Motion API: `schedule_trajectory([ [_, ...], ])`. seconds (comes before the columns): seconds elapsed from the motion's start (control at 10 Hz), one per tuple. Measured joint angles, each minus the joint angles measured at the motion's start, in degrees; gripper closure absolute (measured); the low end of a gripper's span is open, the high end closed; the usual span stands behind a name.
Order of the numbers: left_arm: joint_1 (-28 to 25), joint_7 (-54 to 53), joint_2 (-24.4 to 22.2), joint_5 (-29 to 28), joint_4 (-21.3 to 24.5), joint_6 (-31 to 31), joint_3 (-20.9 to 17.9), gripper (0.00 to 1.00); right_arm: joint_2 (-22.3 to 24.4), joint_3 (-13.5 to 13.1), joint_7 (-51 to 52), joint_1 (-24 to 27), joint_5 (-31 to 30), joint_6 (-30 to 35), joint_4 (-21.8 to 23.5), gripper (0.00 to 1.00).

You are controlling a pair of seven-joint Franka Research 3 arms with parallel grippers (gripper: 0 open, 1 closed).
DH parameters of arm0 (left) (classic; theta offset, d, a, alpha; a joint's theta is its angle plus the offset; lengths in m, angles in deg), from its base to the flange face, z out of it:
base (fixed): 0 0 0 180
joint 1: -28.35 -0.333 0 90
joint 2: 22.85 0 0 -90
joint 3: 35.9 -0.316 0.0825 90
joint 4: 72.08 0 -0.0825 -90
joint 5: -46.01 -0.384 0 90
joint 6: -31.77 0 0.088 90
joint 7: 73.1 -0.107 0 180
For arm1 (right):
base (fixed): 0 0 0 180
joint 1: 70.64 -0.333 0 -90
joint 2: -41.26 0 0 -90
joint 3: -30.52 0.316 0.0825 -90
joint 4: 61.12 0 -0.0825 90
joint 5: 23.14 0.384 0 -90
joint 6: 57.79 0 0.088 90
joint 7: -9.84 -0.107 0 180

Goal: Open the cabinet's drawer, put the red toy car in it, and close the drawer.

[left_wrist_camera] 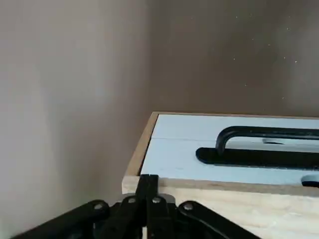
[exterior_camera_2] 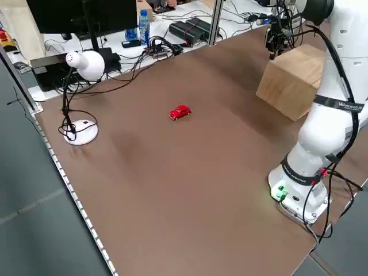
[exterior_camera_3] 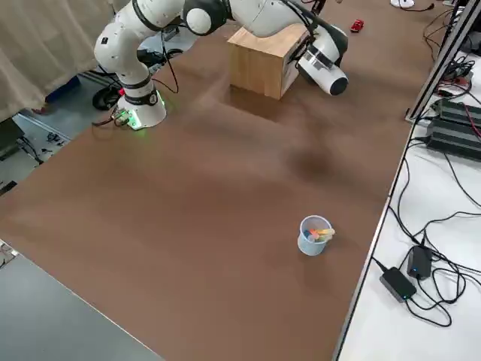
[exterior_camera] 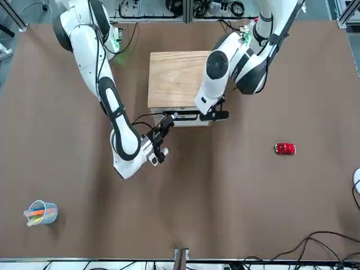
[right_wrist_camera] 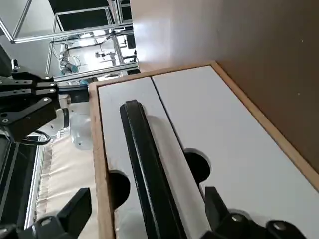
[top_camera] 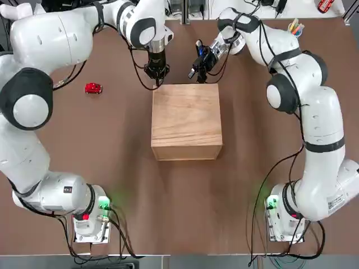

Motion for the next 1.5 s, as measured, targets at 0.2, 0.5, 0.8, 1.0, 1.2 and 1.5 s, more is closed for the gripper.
schedule_trajectory([
  [0.2, -0.01, 0.00, 0.01, 0.00, 0.00, 0.00, 0.01, 0.99, -0.12, 0.00, 0.00, -0.47, -0.17, 0.12, 0.01, 0.00],
  [0.5, -0.03, 0.00, 0.01, 0.01, 0.00, 0.01, 0.02, 0.98, -0.27, 0.00, 0.00, -1.70, -1.24, 0.16, 0.16, 0.00],
  [0.8, -0.04, 0.00, 0.02, 0.02, -0.01, 0.03, 0.03, 0.98, -0.27, -0.03, -0.02, -1.90, -1.34, 0.13, 0.31, 0.01],
  [1.0, -0.05, 0.00, 0.03, 0.02, -0.02, 0.04, 0.04, 0.98, -0.28, -0.09, -0.03, -1.89, -1.29, 0.06, 0.29, 0.07],
  [1.2, -0.05, 0.00, 0.03, 0.02, -0.03, 0.07, 0.05, 0.98, -0.26, -0.18, -0.07, -1.85, -1.73, -0.58, 0.23, 0.28],
  [1.5, -0.06, 0.00, 0.04, 0.03, -0.09, 0.38, 0.09, 0.98, -0.10, -0.19, -0.38, -1.80, -1.67, -0.44, -0.12, 0.44],
])
